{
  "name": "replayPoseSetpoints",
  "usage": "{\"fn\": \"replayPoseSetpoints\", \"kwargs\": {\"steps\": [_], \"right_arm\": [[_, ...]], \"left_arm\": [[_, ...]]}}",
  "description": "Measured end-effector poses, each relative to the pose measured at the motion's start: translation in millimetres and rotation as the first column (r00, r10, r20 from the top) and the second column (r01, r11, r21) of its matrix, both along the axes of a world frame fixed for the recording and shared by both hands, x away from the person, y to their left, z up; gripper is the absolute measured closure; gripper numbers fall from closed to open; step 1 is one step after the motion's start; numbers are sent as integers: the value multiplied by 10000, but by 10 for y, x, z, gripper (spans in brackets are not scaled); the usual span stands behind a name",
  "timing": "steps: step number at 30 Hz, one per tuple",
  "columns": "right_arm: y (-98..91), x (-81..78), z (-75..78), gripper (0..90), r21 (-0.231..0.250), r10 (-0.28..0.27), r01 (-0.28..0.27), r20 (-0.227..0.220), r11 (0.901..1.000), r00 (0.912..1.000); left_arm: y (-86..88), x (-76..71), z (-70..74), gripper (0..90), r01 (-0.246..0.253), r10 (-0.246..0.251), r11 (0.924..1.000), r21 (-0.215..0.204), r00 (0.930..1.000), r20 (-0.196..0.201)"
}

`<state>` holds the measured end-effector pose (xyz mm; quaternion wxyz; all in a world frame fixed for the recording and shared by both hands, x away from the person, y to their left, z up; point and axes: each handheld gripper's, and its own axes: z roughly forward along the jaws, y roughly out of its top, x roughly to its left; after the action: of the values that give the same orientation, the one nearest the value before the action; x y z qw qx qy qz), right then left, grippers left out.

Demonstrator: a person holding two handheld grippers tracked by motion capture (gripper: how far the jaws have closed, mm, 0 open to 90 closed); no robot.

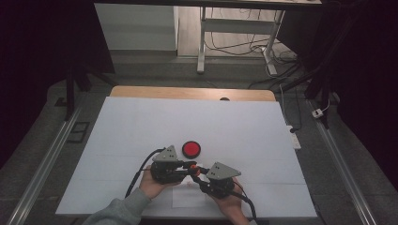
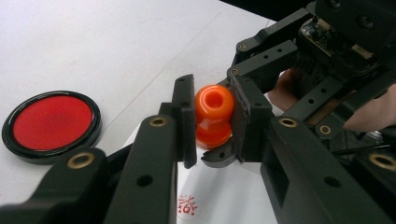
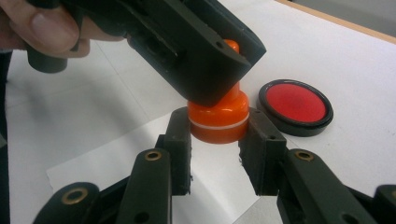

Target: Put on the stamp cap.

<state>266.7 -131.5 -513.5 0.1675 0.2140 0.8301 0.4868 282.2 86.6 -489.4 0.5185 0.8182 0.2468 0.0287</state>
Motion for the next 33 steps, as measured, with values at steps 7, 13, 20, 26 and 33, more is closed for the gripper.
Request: {"fn": "replayPoseSetpoints", "kwargs": {"steps": [7,13,20,26,33], "right_arm": [[-6,-1,4,650,296,-105,112,-245,9995,9996],[-5,-3,4,650,286,-134,142,-286,9995,9995],[-13,8,-2,649,324,-181,201,-590,9993,9981],[-16,21,-10,649,459,-127,160,-720,9988,9973],[-18,21,-13,649,311,-131,157,-818,9994,9966]], "left_arm": [[-3,-23,-10,726,-109,110,9999,-93,9998,168],[-10,-40,-28,726,-179,182,9998,-130,9994,280],[-34,-70,-64,727,-302,306,9995,-81,9982,509],[-37,-74,-67,727,-325,331,9994,-108,9978,571],[-57,-88,-96,728,-393,395,9992,-43,9971,650]]}}
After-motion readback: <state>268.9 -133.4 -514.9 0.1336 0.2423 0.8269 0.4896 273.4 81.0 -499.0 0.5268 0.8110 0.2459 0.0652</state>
